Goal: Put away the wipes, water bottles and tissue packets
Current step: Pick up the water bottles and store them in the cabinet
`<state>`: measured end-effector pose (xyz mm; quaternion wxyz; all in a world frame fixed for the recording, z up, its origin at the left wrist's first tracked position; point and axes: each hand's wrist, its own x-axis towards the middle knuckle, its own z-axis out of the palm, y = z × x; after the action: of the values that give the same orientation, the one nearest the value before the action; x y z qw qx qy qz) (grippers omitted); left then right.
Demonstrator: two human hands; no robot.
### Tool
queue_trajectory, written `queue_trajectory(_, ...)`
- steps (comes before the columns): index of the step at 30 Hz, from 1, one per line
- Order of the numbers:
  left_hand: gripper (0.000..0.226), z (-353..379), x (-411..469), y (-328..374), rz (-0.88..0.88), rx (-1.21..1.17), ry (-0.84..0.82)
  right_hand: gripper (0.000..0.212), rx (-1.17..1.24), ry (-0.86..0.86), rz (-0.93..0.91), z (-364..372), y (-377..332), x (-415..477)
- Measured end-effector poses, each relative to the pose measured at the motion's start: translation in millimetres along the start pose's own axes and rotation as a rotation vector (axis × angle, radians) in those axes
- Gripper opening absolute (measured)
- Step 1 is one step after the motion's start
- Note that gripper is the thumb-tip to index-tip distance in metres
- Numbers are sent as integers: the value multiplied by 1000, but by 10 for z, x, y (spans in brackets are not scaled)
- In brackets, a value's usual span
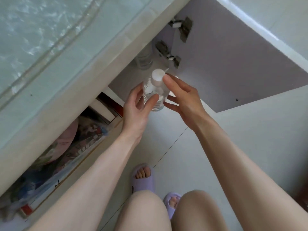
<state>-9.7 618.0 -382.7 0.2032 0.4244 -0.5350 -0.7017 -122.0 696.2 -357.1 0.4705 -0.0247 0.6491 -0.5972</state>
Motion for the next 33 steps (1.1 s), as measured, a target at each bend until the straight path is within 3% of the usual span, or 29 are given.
queue_trajectory(13,35,35,550,-362,197,-103,115,38,-159,-120,-147,161,32,718)
queue_trajectory(19,52,-12,683,-421,231,-82,120,24,-182,-138,-178,219,8,855)
queue_trajectory(26,58,-10,800,-485,304,-17,148,31,-202,-163,-209,250,43,992)
queue_trajectory(33,74,93,695,-627,184,-11,130,25,-210,-142,-154,57,227,1032)
